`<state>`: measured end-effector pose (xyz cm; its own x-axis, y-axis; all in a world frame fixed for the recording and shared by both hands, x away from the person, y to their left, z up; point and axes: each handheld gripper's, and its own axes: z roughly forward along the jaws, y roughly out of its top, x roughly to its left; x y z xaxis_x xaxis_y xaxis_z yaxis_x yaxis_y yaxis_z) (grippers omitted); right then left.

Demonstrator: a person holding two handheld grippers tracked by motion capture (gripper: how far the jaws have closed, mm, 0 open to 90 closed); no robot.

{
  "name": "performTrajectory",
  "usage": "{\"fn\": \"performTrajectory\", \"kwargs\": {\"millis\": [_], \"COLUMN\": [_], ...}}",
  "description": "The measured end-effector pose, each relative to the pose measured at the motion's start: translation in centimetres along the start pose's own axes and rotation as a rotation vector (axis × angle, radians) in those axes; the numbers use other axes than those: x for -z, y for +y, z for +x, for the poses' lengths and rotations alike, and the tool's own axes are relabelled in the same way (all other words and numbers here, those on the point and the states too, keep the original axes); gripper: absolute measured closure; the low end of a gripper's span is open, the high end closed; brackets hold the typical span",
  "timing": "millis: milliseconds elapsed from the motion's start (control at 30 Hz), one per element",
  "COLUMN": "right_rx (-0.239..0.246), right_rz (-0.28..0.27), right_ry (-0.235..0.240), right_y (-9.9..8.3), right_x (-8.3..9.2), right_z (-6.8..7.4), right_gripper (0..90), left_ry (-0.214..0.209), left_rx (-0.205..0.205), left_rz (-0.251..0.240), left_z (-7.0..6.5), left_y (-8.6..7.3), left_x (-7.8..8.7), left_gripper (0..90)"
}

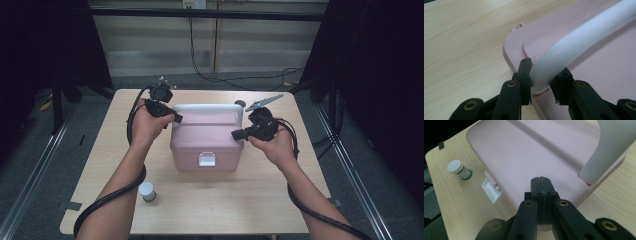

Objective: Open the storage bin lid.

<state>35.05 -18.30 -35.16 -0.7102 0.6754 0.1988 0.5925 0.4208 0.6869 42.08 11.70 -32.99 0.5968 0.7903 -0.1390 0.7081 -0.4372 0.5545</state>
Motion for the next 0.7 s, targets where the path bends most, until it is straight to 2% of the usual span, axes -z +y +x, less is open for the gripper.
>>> {"fn": "performTrajectory", "kwargs": {"millis": [67,200,700], "right_rx": [-0.008,0.005,0.032], "right_rz": [0.003,0.010,0.023], "right_ry": [0.003,0.012,-0.010], "right_y": [-0.1,0.0,0.4], "right_x": [0.1,0.0,-0.3], "right_z": [0.0,0.2,1.3], "right_gripper": [90.0,90.0,90.0], "left_ry": [-0.003,-0.017,-0.012], "left_rx": [-0.008,-0.018,-0.034], "left_rz": [0.009,0.019,0.033], "left_z": [0.0,0.1,0.6], "left_y": [0.0,-0.2,0.0], "left_x": [0.1,0.3,0.4], "left_gripper": [71.8,72.2,72.4]}}
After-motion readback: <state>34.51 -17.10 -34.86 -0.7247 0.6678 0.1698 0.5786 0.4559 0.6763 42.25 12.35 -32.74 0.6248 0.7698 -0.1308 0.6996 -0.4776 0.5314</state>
